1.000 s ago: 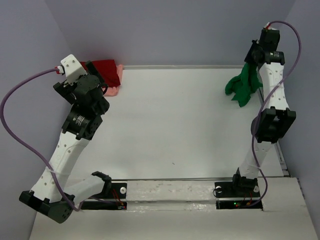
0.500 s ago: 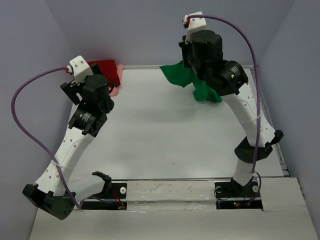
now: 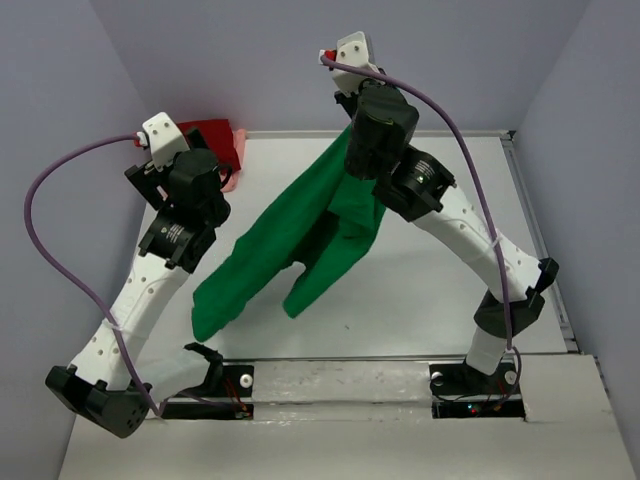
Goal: Fold and stack the t-shirts
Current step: Move the tshirt to the center of the board
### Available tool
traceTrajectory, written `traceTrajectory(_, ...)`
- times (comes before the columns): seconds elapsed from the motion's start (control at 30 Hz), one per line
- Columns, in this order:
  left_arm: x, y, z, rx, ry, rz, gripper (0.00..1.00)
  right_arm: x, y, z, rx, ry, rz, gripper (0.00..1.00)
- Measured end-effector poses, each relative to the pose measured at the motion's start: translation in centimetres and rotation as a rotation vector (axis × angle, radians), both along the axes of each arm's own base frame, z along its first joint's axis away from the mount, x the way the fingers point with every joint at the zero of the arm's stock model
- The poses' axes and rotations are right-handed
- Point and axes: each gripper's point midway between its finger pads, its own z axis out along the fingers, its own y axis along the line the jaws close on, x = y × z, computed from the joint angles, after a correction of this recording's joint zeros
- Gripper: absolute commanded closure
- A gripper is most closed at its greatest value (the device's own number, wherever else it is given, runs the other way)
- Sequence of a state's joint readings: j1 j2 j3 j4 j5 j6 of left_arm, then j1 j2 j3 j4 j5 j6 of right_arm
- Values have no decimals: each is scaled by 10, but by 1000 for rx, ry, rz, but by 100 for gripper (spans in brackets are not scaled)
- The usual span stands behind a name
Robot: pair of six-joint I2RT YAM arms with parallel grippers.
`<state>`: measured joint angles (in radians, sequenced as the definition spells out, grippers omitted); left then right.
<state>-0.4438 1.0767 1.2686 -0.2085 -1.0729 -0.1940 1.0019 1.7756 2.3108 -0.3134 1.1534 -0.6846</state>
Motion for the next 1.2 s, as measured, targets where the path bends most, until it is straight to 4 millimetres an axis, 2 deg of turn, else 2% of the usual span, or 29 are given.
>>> traceTrajectory(0.07,0,-2,0,-1,-1,-7,1,18,-15,-18,-46,27,-71,100)
traceTrajectory(0.2,-5,-4,4,-5,-11,-21,1,62,-54,-76,-92,168,-174,100)
traceTrajectory(0.23,-6,-4,5,-7,-16,-23,1,68,-61,-86,-78,190,-193,95)
traceTrajectory(0.27,-8,-5,7,-10,-22,-27,1,78,-72,-99,-72,223,-223,58)
traceTrajectory(0.33,-12,-4,11,-13,-33,-33,2,96,-93,-132,-51,287,-292,32)
traceTrajectory(0.37,-13,-4,12,-14,-37,-35,1,107,-104,-153,-51,330,-329,6)
traceTrajectory(0.4,-14,-4,13,-12,-38,-37,2,115,-113,-169,-49,362,-350,0)
traceTrajectory(0.43,-15,-4,14,-12,-39,-38,2,127,-122,-193,-28,410,-359,0)
traceTrajectory(0.47,-15,-5,14,-8,-36,-40,2,132,-126,-207,-26,443,-365,0)
traceTrajectory(0.57,-13,-10,12,5,-21,-56,2,149,-143,-263,-9,559,-398,0)
traceTrajectory(0.67,-9,-22,7,26,6,-92,3,152,-142,-293,1,629,-397,0)
traceTrajectory(0.77,0,-49,-2,54,52,-186,5,147,-133,-290,19,636,-372,2)
traceTrajectory(0.87,7,-84,-14,69,97,-313,8,142,-129,-266,62,598,-339,7)
traceTrajectory(0.9,10,-95,-20,70,115,-357,14,137,-128,-256,81,584,-326,9)
traceTrajectory(0.97,14,-113,-31,64,149,-430,20,126,-130,-231,138,546,-291,43)
traceTrajectory(1.0,15,-119,-36,58,163,-459,49,120,-133,-222,167,533,-275,63)
traceTrajectory(1.03,16,-126,-41,47,179,-493,62,114,-136,-214,202,521,-258,100)
traceTrajectory(1.07,17,-131,-44,32,181,-509,91,105,-144,-206,255,510,-241,100)
traceTrajectory(1.1,17,-135,-47,31,191,-528,100,99,-155,-203,285,503,-248,100)
traceTrajectory(1.2,17,-144,-52,14,210,-565,100,92,-186,-204,356,496,-293,100)
